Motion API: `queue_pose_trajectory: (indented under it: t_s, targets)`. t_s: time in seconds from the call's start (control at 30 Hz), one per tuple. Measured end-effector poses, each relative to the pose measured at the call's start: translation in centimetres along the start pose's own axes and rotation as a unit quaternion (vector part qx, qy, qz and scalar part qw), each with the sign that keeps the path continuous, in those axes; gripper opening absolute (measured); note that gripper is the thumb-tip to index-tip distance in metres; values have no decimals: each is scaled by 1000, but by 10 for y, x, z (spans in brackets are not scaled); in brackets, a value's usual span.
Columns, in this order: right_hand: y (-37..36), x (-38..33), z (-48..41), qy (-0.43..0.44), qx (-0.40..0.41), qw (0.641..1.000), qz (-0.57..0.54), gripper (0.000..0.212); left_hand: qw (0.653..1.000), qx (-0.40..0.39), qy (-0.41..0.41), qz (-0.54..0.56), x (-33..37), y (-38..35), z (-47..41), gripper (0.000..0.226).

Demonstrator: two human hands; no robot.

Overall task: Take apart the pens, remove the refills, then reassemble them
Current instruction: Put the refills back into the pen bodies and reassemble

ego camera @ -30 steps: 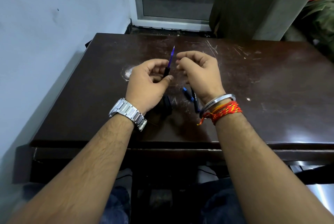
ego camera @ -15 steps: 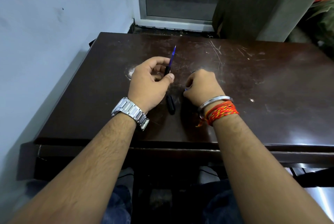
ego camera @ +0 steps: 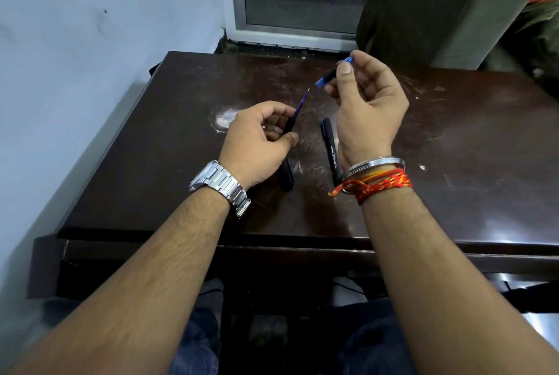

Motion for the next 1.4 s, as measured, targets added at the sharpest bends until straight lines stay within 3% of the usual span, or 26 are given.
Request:
queue_pose_trajectory:
  t_s: [0.4, 0.7, 0.87, 1.03, 1.17, 1.4]
  targets:
    - [-21, 2, 7, 6, -109, 989, 95, 14, 1000, 6, -25, -3, 4, 1, 0, 39]
    - [-43, 14, 20, 3, -210, 962, 175, 18, 998, 42, -42, -11, 8, 10, 0, 37]
    - [-41, 15, 19, 5, -201, 957, 208, 7, 998, 43, -38, -17, 3, 10, -1, 38]
    - [-32, 20, 18, -36, -161, 968, 187, 24, 998, 45, -47, -10, 6, 10, -1, 35]
    - [-38, 23, 23, -71, -187, 968, 150, 16, 998, 46, -52, -3, 9, 9, -1, 36]
    - [-37, 20, 25, -48, -180, 968, 170, 21, 995, 76, -55, -38, 13, 16, 1, 39]
Point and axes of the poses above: each hand's wrist, its own z-axis away from the middle knuckle, its own y-axis out of the back of the hand, x = y × z, the point moved 10 cm from there along -z, towards the middle knuckle, and after that the axes turned 14 degrees about z, right-handed, at the moved point
